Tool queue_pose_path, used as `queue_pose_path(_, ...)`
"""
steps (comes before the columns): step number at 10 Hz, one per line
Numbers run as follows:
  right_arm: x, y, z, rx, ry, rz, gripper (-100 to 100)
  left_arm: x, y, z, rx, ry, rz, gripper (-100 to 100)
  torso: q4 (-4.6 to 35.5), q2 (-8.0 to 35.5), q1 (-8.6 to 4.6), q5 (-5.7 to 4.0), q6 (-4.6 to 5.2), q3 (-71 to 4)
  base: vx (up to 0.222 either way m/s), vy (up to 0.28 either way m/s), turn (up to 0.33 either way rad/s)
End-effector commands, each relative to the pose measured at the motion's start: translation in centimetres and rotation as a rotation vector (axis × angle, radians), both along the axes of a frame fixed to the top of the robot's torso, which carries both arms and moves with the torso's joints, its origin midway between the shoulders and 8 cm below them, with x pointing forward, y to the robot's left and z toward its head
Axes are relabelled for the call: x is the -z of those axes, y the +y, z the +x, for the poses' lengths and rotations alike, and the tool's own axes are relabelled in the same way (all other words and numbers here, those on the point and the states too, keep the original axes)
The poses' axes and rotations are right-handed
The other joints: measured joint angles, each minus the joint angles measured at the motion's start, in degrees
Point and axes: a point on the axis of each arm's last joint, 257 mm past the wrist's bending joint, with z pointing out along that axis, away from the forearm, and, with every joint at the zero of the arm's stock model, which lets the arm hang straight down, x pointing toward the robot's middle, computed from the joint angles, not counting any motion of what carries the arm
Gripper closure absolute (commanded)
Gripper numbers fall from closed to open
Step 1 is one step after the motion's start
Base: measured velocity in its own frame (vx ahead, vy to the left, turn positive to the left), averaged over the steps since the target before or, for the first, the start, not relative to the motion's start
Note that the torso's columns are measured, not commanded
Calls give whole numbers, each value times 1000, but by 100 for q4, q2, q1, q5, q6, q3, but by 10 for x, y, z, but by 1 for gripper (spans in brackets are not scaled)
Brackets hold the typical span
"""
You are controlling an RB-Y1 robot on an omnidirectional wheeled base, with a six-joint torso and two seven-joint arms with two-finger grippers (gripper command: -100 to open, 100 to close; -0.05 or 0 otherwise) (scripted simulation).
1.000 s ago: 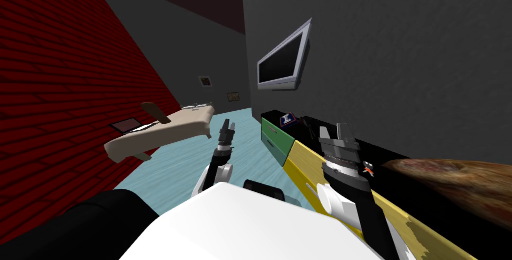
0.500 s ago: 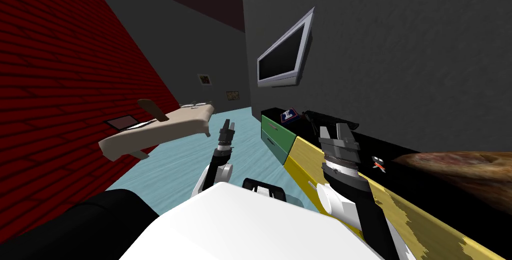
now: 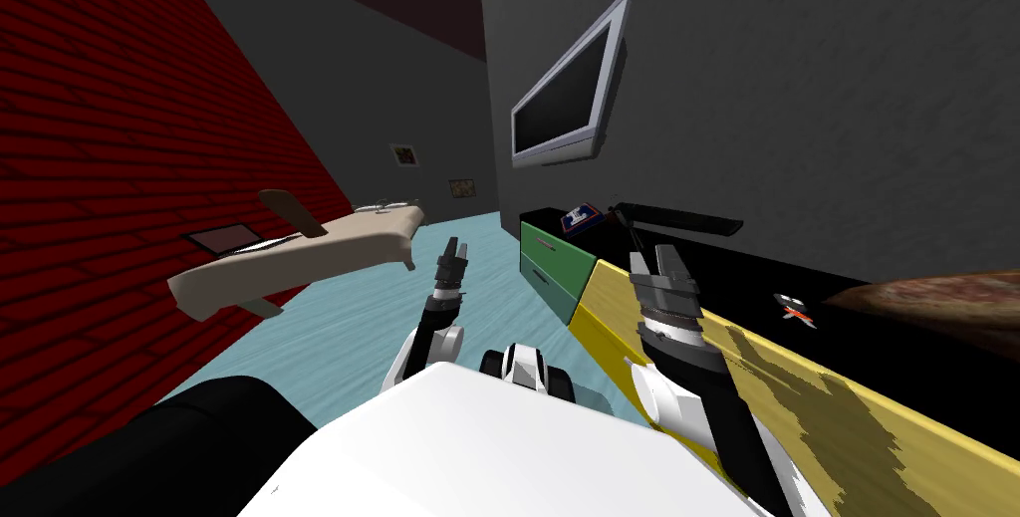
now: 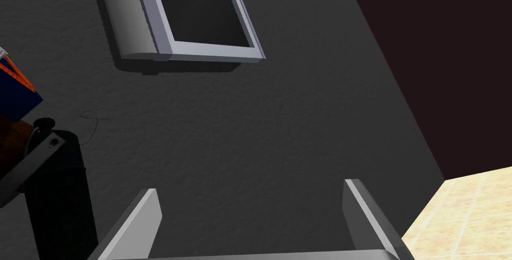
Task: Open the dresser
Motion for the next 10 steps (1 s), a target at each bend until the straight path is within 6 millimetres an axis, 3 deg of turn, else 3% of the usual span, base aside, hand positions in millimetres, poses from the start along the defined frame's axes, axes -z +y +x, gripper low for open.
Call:
queue_pose_path(1,18,11,16,9,65,-85,-100,0,0,0,0,0,0,0,18,21,-4,-1,0,-23,73,78,-53)
queue_pose_path(6,70,25,55,60,219,-278,-100,0,0,0,0,0,0,0,28,38,-17,-4,0,-21,120,118,-70)
queue_pose_path(7,70,25,55,62,219,-285,-100,0,0,0,0,0,0,0,29,42,-20,-6,1,-18,73,79,-35)
queue_pose_path(9,96,28,72,91,287,-370,-100,0,0,0,0,0,0,0,33,51,-29,-9,2,-11,94,89,-68)
queue_pose_path(10,96,29,72,95,288,-381,-100,0,0,0,0,0,0,0,28,37,-15,-5,1,-21,72,86,-41)
